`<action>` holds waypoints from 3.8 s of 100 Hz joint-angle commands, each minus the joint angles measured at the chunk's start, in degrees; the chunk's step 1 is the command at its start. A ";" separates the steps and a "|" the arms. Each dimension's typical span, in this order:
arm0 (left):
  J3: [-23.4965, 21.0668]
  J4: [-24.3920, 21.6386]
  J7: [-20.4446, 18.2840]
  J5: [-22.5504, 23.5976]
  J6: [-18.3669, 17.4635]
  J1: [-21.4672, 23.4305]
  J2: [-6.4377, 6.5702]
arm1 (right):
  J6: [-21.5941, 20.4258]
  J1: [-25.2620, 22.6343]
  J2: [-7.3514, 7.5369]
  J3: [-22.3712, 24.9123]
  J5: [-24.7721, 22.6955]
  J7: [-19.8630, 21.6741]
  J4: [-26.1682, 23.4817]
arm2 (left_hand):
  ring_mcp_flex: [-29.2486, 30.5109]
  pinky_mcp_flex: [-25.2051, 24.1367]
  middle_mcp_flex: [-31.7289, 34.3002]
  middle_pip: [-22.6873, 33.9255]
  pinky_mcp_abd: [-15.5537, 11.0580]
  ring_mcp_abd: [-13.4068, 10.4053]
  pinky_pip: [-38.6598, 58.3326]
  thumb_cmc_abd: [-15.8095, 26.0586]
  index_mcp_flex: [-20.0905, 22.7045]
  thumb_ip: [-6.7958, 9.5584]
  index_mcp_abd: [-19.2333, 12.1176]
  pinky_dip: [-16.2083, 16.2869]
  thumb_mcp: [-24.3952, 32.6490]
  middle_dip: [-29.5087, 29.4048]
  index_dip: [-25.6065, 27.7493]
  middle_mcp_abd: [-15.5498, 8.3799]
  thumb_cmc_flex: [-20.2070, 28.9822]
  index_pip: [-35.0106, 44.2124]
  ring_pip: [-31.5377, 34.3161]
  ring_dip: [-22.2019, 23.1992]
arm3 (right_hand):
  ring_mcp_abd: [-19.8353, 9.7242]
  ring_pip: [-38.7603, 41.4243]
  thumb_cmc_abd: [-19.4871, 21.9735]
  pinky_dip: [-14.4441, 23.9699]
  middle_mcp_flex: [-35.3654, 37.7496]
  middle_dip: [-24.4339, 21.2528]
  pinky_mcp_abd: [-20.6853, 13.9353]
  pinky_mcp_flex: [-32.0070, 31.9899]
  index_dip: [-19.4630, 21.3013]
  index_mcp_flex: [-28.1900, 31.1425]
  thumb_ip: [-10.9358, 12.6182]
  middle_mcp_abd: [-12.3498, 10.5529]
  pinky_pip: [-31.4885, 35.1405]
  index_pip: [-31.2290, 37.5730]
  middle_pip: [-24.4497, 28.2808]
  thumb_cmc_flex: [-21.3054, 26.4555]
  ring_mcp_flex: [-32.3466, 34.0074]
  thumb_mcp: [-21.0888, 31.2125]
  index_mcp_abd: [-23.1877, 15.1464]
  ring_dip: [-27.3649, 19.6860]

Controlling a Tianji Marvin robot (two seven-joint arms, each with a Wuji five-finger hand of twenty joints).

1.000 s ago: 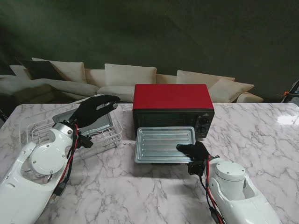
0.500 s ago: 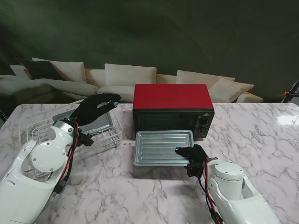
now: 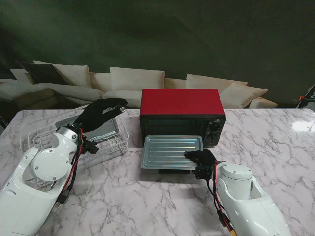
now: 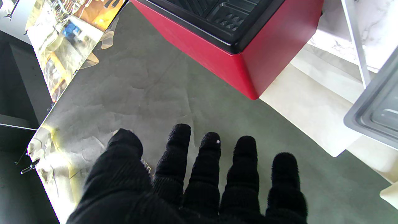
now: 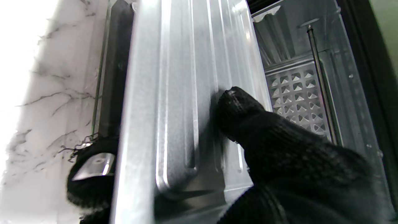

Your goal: Slide the trays into the oven

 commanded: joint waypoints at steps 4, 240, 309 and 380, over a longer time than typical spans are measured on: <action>0.02 -0.10 -1.01 -0.13 0.17 -0.06 -0.01 | 0.63 0.19 -0.52 0.43 0.70 -0.20 0.31 | 0.88 -0.91 0.89 0.07 0.79 0.12 1.03 2.06 1.55 -0.29 -0.20 0.16 -1.75 0.90 0.49 0.22 0.12 0.24 0.59 0.80 | -2.38 7.10 7.12 0.86 0.58 0.41 -0.83 2.08 2.48 5.58 2.66 -0.41 4.03 3.09 2.18 6.74 8.03 6.55 -9.01 3.17; 0.21 -0.83 -1.57 0.06 0.18 0.27 0.13 | 0.02 11.42 -3.23 -0.37 5.39 -1.12 15.41 | 1.00 -0.95 1.05 -0.01 0.92 0.05 0.78 2.28 1.50 -0.32 -0.24 0.17 -1.75 0.91 0.46 0.20 -0.09 0.16 0.59 0.81 | -2.32 8.25 8.45 0.58 -0.35 1.48 -0.09 1.24 3.52 5.00 2.80 -1.73 3.37 3.22 1.98 6.73 6.39 4.99 -10.33 3.56; 0.74 -1.03 -2.31 0.00 0.69 -0.34 0.25 | 0.68 10.92 -3.07 -0.29 3.61 -1.63 14.43 | 0.97 -0.94 1.03 -0.08 0.90 0.17 0.69 2.40 1.37 -0.37 -0.25 0.20 -1.80 0.91 0.42 0.27 -0.26 0.09 0.56 0.82 | -2.49 8.37 8.82 0.88 -0.80 1.84 -0.08 0.15 4.97 5.75 2.86 -2.49 3.14 4.17 2.26 6.87 5.64 4.40 -12.01 3.66; 0.53 -1.45 -2.46 -0.05 0.56 -0.51 0.28 | 1.92 7.06 -2.79 1.07 5.17 -2.48 10.23 | 0.93 -0.93 1.08 -0.10 0.87 0.07 0.64 2.44 1.40 -0.39 -0.25 0.24 -1.81 0.91 0.43 0.25 -0.33 0.10 0.51 0.79 | -2.60 8.77 8.68 1.15 -0.88 1.99 -0.24 0.19 6.16 6.35 2.83 -1.98 3.27 4.15 2.34 7.06 5.59 4.72 -11.51 3.67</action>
